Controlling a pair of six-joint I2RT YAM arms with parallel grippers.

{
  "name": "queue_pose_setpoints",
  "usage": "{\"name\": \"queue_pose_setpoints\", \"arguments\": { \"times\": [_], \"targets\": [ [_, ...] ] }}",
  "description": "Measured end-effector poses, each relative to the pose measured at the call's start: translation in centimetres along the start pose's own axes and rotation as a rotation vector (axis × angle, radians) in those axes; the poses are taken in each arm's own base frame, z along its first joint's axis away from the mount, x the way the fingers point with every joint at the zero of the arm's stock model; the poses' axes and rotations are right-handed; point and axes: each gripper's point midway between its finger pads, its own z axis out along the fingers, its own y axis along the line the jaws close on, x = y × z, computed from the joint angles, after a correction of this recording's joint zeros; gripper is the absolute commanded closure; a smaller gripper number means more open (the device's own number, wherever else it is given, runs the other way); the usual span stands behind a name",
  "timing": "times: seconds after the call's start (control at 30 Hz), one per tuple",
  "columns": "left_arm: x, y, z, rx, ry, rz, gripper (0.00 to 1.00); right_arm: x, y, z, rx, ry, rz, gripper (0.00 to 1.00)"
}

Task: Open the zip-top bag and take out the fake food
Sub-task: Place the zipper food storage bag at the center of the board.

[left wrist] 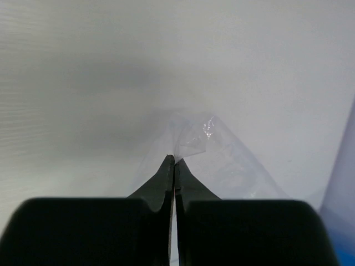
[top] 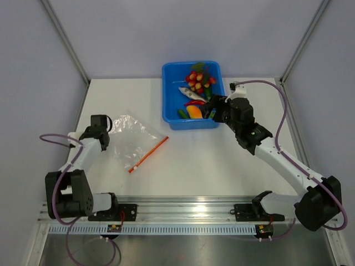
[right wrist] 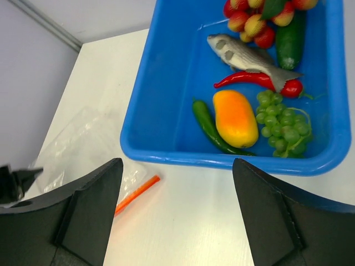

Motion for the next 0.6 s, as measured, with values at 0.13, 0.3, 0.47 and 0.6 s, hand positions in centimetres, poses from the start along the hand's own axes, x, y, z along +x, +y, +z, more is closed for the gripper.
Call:
{"name": "queue_pose_setpoints", "arguments": {
  "times": [0.13,0.3,0.47,0.6],
  "targets": [
    [-0.1,-4.6,1.4,0.044,0.000,-0.078,0.87,0.6,0.5,0.0,-0.028,0.024,0.006,0.12],
    [1.7,-4.6,3.5,0.029,0.068,-0.086,0.47,1.1,0.7,0.1,-0.038,0.046,0.005,0.11],
    [2.3,-5.3,2.7,0.071,0.125,-0.077,0.11,1.3,0.8,0.0,-0.045,0.055,0.003,0.10],
    [1.8,-6.1,0.7,0.084,0.155,-0.045,0.01,1.3,0.8,0.0,-0.047,0.058,0.003,0.10]
  ]
}}
